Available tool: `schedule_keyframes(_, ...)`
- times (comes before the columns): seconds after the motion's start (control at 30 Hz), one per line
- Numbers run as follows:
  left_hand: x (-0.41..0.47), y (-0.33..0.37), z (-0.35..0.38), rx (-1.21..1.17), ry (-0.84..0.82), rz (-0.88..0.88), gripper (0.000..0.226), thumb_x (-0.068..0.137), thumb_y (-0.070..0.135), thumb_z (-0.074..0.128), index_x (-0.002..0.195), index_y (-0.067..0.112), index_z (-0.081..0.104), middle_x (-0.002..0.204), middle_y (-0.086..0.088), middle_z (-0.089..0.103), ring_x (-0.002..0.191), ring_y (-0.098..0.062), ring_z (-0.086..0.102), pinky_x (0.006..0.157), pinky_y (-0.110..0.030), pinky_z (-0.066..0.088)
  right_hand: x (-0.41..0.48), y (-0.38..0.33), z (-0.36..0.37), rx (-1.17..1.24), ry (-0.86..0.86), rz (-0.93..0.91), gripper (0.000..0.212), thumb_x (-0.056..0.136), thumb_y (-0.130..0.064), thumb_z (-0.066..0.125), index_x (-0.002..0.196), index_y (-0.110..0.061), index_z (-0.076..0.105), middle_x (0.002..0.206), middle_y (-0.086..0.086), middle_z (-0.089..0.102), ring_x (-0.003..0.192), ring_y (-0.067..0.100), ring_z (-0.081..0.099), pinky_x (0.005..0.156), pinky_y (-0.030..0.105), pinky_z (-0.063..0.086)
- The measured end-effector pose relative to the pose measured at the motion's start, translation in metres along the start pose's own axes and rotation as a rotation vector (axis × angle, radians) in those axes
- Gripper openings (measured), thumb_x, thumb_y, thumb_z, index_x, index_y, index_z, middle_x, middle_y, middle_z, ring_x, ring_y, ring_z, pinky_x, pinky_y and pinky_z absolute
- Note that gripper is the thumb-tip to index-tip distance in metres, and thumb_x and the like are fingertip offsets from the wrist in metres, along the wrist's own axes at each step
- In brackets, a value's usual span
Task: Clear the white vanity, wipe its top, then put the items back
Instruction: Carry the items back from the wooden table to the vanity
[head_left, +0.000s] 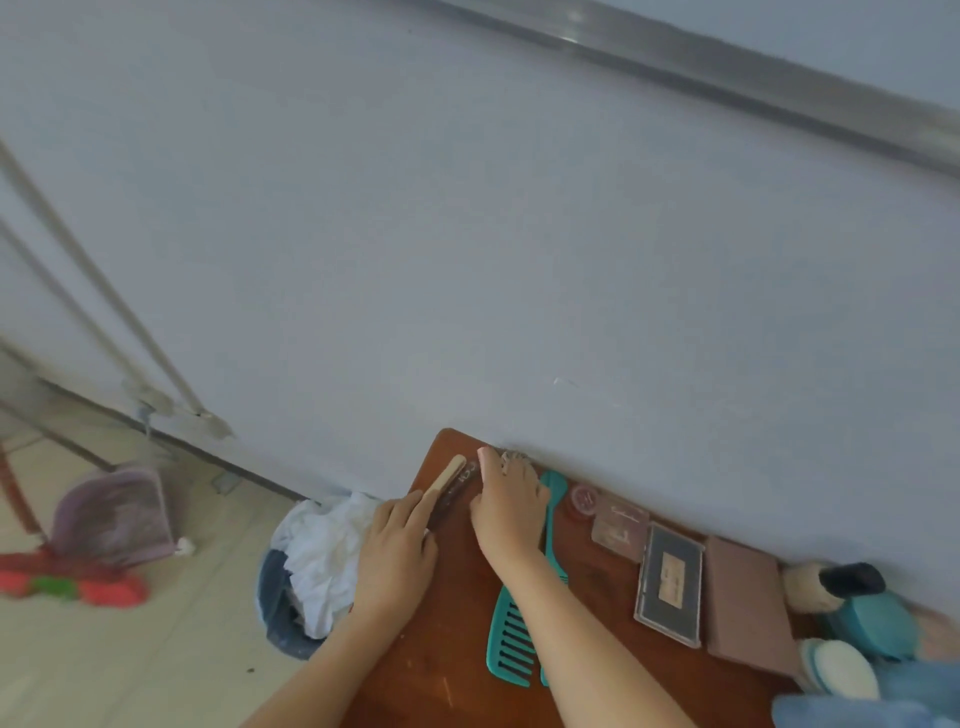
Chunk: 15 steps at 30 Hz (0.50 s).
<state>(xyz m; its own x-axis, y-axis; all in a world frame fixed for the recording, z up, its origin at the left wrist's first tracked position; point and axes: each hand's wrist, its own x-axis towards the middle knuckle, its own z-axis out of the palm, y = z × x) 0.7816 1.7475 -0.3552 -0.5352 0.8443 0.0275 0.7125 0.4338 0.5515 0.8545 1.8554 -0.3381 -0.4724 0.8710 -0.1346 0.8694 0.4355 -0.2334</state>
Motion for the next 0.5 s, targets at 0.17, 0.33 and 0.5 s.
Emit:
schedule_keyframes(0.17, -0.01, -0.006, -0.008, 0.011, -0.003, -0.047, 0.047, 0.073, -0.001, 0.052, 0.117, 0.013, 0.061, 0.105, -0.007, 0.067, 0.092, -0.029, 0.061, 0.074, -0.037, 0.051, -0.024, 0.006, -0.003, 0.044, -0.03, -0.092, 0.054, 0.095, -0.013, 0.04, 0.145, -0.025, 0.021, 0.14, 0.007, 0.039, 0.132, 0.024, 0.032, 0.109, 0.035, 0.025)
schedule_keyframes(0.33, -0.028, -0.011, -0.017, -0.032, -0.043, -0.118, 0.047, 0.086, 0.01, 0.049, 0.132, 0.018, 0.046, 0.125, -0.002, 0.055, 0.111, -0.022, 0.046, 0.092, -0.031, 0.037, -0.057, 0.002, 0.007, 0.057, 0.019, -0.147, 0.055, 0.09, -0.01, 0.051, 0.141, -0.021, 0.033, 0.119, 0.006, 0.055, 0.113, 0.026, 0.048, 0.099, 0.035, 0.037)
schedule_keyframes(0.5, -0.04, -0.017, -0.016, -0.029, -0.032, -0.052, 0.04, 0.07, 0.006, 0.072, 0.108, 0.009, 0.063, 0.096, -0.008, 0.067, 0.083, -0.032, 0.06, 0.066, -0.038, 0.049, -0.089, -0.006, 0.026, -0.031, 0.214, -0.162, 0.065, 0.049, -0.014, 0.087, 0.11, -0.019, 0.066, 0.073, -0.002, 0.063, 0.069, 0.018, 0.062, 0.061, 0.03, 0.054)
